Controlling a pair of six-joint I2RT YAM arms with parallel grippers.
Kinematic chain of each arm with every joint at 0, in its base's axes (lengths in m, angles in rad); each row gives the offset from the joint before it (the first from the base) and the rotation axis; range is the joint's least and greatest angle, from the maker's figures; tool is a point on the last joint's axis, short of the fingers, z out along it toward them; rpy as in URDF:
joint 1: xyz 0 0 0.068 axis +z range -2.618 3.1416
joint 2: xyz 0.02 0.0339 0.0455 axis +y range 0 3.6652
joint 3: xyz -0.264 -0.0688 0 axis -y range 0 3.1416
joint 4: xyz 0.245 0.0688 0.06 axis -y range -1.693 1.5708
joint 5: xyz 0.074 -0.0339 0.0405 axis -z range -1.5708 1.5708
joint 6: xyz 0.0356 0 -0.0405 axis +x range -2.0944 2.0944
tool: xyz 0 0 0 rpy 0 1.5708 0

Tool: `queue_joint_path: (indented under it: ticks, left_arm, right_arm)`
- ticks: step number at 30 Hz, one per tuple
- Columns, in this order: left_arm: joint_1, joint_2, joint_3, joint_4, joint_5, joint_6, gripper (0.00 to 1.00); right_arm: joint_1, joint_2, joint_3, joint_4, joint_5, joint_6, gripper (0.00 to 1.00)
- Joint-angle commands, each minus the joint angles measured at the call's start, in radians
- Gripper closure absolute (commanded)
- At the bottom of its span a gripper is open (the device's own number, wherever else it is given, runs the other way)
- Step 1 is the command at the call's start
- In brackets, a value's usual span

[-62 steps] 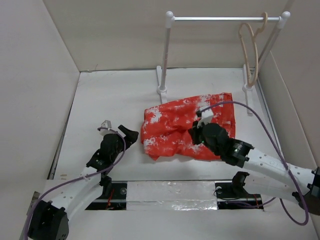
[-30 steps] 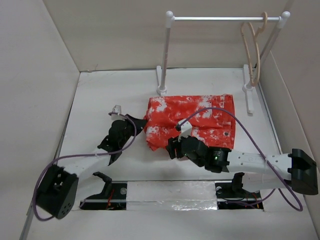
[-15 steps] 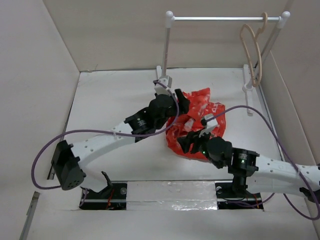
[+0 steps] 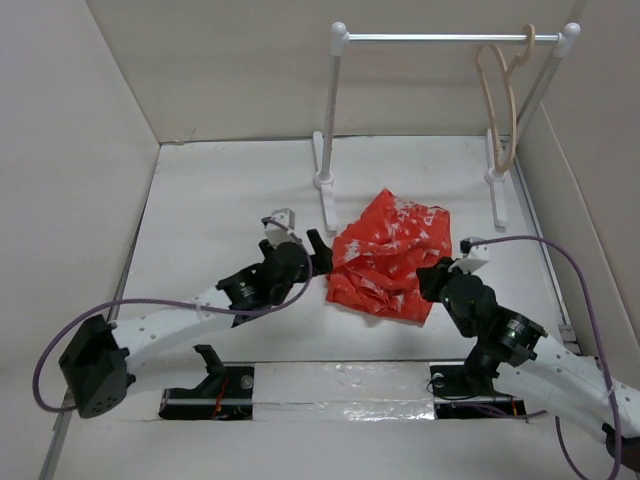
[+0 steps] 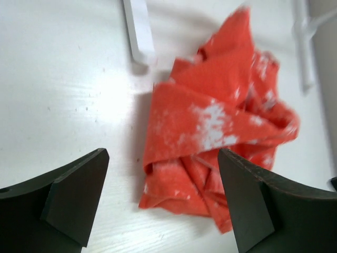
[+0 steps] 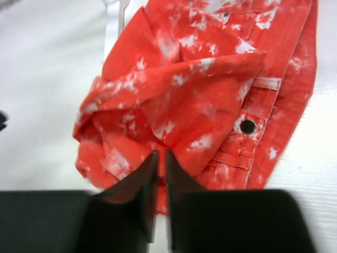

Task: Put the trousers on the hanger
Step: Flatten out the trousers at the center of the board.

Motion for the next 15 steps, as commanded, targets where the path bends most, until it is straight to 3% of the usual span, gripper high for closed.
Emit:
queue_joint_path:
  ticks: [1,4,5,6,9,15]
  left_arm:
    - [0.079,-0.095,-0.068,0.16,0.072,-0.072,0.17]
    - [0.078,-0.065,-0.114,0.217,0.193,-0.066,0.28]
    - [0.078,-0.051,-0.131,0.243,0.224,-0.069,0.3]
    - [0.067,-0.017,-0.137,0.255,0.239,-0.075,0.3]
    - [0.067,0.061,-0.147,0.342,0.31,-0.06,0.3]
    - [0.042,0.182,-0.071,0.35,0.196,0.015,0.34]
  right_arm:
    - [-0.088,0.01,0.009,0.065,-0.09,-0.06,0.92]
    - [-0.113,0.045,0.014,0.058,-0.149,-0.064,0.85]
    - [-0.126,0.051,0.01,0.055,-0.158,-0.06,0.8]
    - [-0.127,0.051,0.005,0.064,-0.159,-0.061,0.69]
    - [-0.146,0.036,-0.018,0.085,-0.155,-0.064,0.52]
    - [-0.286,0.007,-0.023,0.035,-0.161,-0.035,0.37]
